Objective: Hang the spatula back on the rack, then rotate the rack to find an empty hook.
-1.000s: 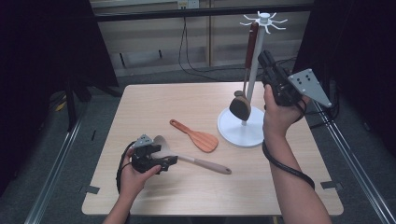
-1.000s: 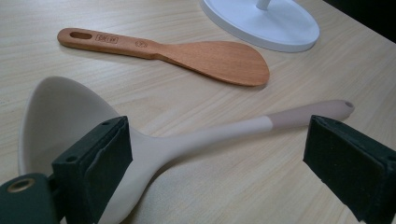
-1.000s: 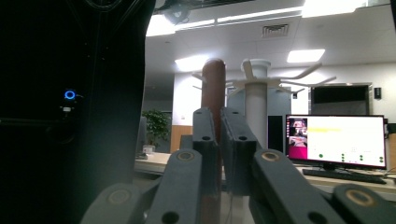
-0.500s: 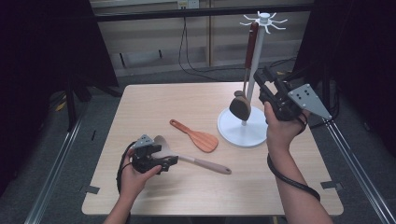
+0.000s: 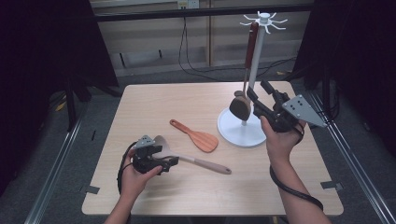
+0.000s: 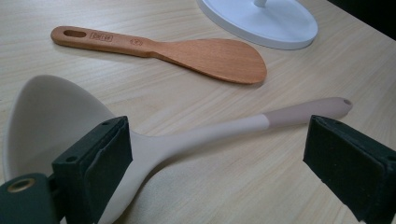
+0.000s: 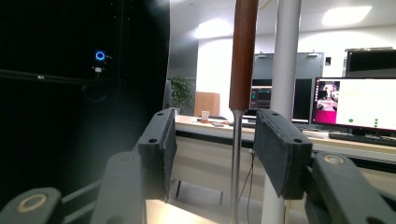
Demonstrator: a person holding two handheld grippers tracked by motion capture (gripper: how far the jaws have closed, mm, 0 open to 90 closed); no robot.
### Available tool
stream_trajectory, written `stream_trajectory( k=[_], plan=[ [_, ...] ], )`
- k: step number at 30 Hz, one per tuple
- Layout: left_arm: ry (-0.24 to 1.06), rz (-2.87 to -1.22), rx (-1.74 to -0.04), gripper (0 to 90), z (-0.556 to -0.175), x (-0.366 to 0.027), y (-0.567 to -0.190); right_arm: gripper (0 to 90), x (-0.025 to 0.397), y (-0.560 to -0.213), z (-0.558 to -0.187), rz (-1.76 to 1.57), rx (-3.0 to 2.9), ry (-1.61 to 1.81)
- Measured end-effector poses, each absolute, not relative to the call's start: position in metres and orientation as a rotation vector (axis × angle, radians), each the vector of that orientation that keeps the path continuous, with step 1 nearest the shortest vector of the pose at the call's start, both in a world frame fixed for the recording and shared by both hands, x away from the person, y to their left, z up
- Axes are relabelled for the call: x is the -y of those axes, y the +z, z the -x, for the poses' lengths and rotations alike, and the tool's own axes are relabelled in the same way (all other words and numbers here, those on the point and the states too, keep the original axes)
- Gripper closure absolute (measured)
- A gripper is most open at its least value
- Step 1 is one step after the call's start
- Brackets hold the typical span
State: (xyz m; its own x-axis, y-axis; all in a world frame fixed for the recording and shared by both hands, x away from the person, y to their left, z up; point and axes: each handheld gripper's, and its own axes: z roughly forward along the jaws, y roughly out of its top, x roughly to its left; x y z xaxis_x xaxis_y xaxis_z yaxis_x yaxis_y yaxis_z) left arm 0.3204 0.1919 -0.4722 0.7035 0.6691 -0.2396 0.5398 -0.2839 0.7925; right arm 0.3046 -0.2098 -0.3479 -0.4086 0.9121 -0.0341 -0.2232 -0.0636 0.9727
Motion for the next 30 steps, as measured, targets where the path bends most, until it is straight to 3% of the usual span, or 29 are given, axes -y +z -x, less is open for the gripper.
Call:
stream_trajectory(
  k=[16, 30],
  plan=[
    [0.163, -1.980, -0.926, 7.7, -0.320, -0.189, -0.476, 27.6, 0.212, -0.373, -0.298, -0.850, -1.423, 1.584],
    [0.166, -1.983, -0.925, 7.8, -0.320, -0.189, -0.477, 19.4, 0.215, -0.399, -0.288, -0.899, -1.524, 1.534]
  ],
)
